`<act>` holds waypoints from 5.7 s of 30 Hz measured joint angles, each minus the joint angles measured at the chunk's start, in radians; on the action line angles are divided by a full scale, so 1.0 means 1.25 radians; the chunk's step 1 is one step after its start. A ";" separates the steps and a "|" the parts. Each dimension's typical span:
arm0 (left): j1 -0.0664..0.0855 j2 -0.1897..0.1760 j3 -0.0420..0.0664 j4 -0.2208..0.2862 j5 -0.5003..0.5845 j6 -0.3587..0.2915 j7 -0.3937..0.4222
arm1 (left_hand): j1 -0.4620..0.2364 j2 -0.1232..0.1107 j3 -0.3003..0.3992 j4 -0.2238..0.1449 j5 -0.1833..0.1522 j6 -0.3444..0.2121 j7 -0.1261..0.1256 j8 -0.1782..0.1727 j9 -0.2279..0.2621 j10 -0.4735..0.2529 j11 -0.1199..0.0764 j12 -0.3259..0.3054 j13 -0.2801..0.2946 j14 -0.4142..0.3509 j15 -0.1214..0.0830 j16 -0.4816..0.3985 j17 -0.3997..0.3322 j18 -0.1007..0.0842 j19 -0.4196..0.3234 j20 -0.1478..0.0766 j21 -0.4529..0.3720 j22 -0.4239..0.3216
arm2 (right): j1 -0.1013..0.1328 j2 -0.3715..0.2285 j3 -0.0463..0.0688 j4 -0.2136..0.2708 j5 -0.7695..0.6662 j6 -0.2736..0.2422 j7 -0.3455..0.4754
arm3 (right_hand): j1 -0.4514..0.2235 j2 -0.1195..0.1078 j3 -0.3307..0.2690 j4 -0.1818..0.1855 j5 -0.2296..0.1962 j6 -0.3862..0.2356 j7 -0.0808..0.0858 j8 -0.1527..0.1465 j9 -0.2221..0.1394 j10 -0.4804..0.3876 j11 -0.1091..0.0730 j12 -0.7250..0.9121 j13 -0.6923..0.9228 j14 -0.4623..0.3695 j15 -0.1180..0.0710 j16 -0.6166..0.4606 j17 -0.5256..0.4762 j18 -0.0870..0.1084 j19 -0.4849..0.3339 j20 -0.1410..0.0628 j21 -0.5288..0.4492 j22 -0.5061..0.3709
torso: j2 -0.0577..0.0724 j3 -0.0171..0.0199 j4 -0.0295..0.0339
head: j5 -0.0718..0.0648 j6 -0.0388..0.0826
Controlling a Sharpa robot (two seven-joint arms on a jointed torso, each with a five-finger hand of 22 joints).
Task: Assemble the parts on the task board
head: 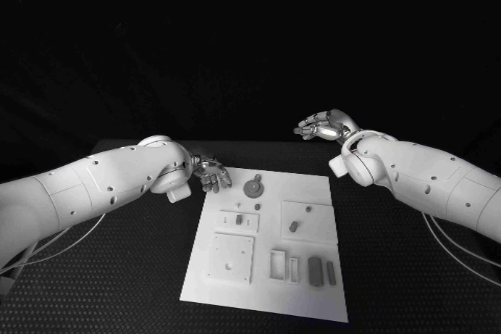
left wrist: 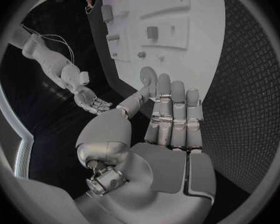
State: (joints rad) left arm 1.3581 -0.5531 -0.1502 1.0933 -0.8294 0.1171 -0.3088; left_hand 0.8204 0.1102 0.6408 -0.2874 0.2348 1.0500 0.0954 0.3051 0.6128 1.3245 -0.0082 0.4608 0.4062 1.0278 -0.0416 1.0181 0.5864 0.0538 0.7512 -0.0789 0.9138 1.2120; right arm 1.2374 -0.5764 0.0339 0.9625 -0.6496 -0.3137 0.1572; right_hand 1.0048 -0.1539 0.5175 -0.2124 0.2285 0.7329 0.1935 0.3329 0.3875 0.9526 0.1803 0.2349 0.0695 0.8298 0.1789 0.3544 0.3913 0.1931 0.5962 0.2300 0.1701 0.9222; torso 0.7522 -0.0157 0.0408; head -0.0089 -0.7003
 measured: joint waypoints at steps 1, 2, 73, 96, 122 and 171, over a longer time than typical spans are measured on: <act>0.000 -0.006 -0.001 0.012 -0.001 -0.002 -0.002 | -0.001 -0.001 0.000 0.000 0.000 0.002 -0.002 0.000 0.000 0.008 -0.004 0.000 0.000 0.001 -0.001 0.000 0.000 0.000 0.001 -0.001 0.000 0.000 | 0.000 0.000 0.000 0.000 0.000 0.000 0.000 | 0.000 0.000 0.000 0.000 0.000 0.000 0.000 0.000 0.000 0.000 0.000 0.000 0.000 -0.002 -0.002 0.000 0.000 0.000 0.000 0.000 0.000 0.000 | 0.000 0.0000 -0.0001 | 0.001 0.000; 0.000 -0.012 -0.003 0.023 -0.001 -0.005 -0.004 | -0.001 -0.001 0.000 0.000 0.000 0.002 -0.002 0.002 0.000 0.015 -0.011 -0.001 0.000 0.001 -0.001 0.000 0.000 0.000 0.002 -0.002 0.000 0.000 | 0.000 0.000 0.000 0.001 0.001 0.000 0.000 | 0.000 0.000 0.000 0.000 0.000 0.000 0.000 0.000 0.000 0.000 0.000 0.000 0.000 -0.003 -0.003 0.000 0.000 0.000 0.000 0.000 0.000 0.000 | 0.000 0.0001 -0.0005 | 0.001 -0.001; -0.026 -0.069 -0.069 0.171 -0.119 -0.022 -0.088 | -0.061 -0.032 0.086 0.003 0.040 0.034 -0.017 0.006 0.041 0.084 -0.066 0.408 0.210 0.096 -0.089 0.255 0.110 0.013 0.150 -0.044 0.201 0.037 | -0.001 -0.017 -0.001 0.022 0.003 0.003 0.000 | 0.000 0.000 -0.002 0.002 0.003 0.000 0.000 0.000 -0.002 0.000 0.000 0.000 0.000 -0.003 -0.003 0.000 -0.003 0.000 0.000 0.000 -0.005 0.003 | 0.002 0.0000 -0.0023 | 0.005 -0.031; -0.031 -0.060 -0.067 0.171 -0.159 -0.019 -0.089 | -0.066 -0.037 0.088 0.005 0.012 0.047 -0.025 0.007 0.040 0.084 -0.067 0.411 0.206 0.102 -0.090 0.255 0.109 0.013 0.150 -0.044 0.204 0.033 | -0.001 -0.017 -0.001 0.024 0.003 0.003 0.000 | 0.000 0.000 -0.002 0.002 0.003 -0.003 -0.003 0.000 -0.003 0.000 0.000 -0.003 0.000 -0.003 -0.003 0.000 -0.004 0.000 0.000 0.000 -0.006 0.003 | 0.002 0.0005 -0.0029 | 0.006 -0.030; -0.049 -0.105 -0.071 0.232 -0.181 -0.135 -0.057 | -0.065 -0.037 0.091 0.006 0.025 0.048 -0.025 0.005 0.041 0.076 -0.060 0.406 0.188 0.105 -0.097 0.249 0.101 0.013 0.141 -0.041 0.207 0.022 | -0.003 -0.024 -0.001 0.025 0.003 0.003 0.000 | 0.000 0.000 -0.002 0.002 0.003 -0.003 -0.003 0.000 -0.003 0.000 0.000 -0.003 0.000 -0.003 -0.003 0.000 -0.006 0.000 0.000 0.000 -0.006 0.005 | 0.002 0.0002 -0.0017 | 0.003 -0.034; -0.068 -0.120 -0.069 0.261 -0.221 -0.188 -0.063 | -0.061 -0.041 0.093 0.005 0.028 0.049 -0.026 0.009 0.049 0.082 -0.066 0.421 0.188 0.107 -0.095 0.252 0.102 0.013 0.150 -0.044 0.217 0.013 | -0.006 -0.027 -0.001 0.026 0.003 0.003 0.000 | 0.000 0.000 -0.002 0.002 0.003 -0.003 -0.003 0.000 -0.005 0.000 0.000 -0.003 0.000 -0.005 0.000 0.000 -0.008 0.000 0.000 0.000 -0.009 0.007 | 0.002 0.0006 -0.0022 | 0.007 -0.033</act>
State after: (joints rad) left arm 1.2724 -0.7033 -0.2359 1.4191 -1.1051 -0.1175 -0.3881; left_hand 0.7438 0.0593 0.7564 -0.2814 0.2696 1.1115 0.0625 0.3168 0.6743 1.4266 -0.0904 0.9869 0.6411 1.1620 -0.1603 1.3327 0.7139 0.0697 0.9382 -0.1339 1.1848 1.2283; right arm 1.2295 -0.6103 0.0325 0.9947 -0.6461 -0.3098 0.1576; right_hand 1.0047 -0.1539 0.5149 -0.2097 0.2323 0.7293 0.1898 0.3329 0.3817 0.9525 0.1804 0.2312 0.0701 0.8234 0.1784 0.3544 0.3815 0.1931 0.5963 0.2299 0.1584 0.9307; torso 0.7548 -0.0150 0.0381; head -0.0006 -0.7410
